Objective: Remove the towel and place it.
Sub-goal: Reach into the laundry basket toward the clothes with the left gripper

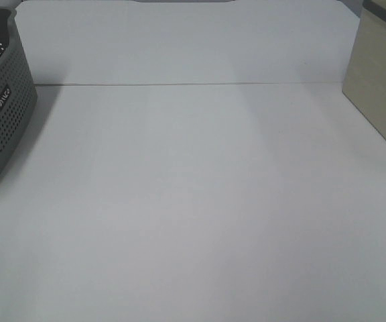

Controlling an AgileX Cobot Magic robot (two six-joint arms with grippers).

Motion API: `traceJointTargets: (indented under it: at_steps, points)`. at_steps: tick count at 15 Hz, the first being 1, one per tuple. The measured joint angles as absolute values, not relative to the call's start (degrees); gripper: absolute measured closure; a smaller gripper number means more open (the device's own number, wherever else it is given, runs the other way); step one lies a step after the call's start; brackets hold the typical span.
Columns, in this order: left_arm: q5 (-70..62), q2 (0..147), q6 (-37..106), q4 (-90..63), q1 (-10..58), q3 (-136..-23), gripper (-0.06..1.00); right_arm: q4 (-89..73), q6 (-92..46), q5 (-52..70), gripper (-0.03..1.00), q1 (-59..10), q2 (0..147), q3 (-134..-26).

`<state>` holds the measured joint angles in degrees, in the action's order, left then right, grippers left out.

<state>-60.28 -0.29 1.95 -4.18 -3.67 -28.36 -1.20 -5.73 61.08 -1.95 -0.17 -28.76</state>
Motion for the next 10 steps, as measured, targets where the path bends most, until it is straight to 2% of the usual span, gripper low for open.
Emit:
traceJointTargets:
  at_steps: [5,7,10]
  points:
    - [-60.28,-0.29,2.69,-0.40,-3.67,-28.36,-0.04,-1.20,-5.73,61.08,0.22,-1.95,-0.17,-28.76]
    - [-60.10,2.64,14.27,1.09,-3.67,-34.72,-0.04,-1.20,-5.73,61.08,0.22,-1.95,-0.17,-28.76]
    - [-62.74,17.30,25.04,1.20,-3.67,-44.63,-0.04,-1.20,-5.73,61.08,0.22,-1.95,-0.17,-28.76]
